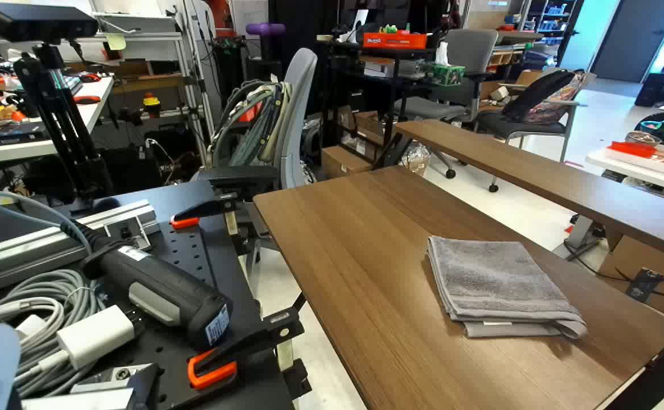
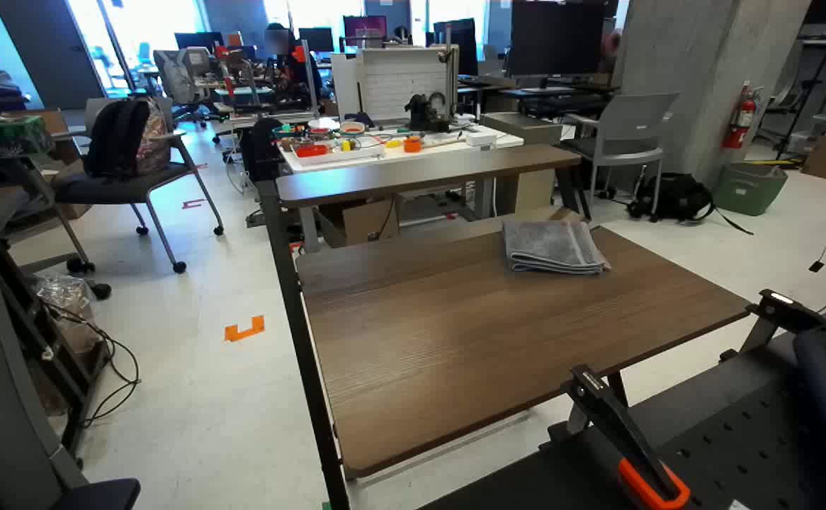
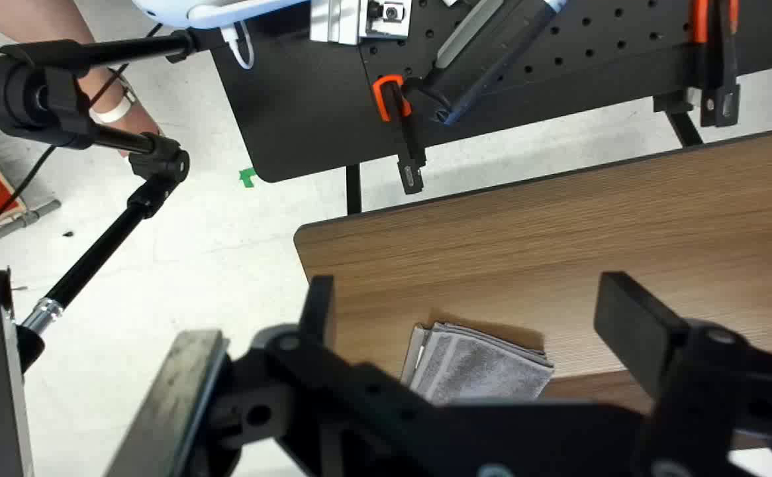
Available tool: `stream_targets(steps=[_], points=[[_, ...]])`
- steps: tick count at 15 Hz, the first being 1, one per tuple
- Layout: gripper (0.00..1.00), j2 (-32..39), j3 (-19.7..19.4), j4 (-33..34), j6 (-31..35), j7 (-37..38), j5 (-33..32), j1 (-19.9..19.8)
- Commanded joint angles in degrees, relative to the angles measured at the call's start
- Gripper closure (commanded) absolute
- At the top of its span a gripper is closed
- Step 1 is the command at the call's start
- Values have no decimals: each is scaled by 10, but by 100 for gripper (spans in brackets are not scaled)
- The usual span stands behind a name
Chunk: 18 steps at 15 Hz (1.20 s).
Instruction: Move the towel to the left
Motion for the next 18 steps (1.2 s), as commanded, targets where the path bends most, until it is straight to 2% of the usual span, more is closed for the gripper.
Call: stream_targets(steps=[1, 13, 18], points=[[0, 0, -2, 1, -2, 1, -1, 2], [0, 0, -2, 1, -2, 1, -1, 2], [0, 67, 2, 51, 31, 29, 32, 15]])
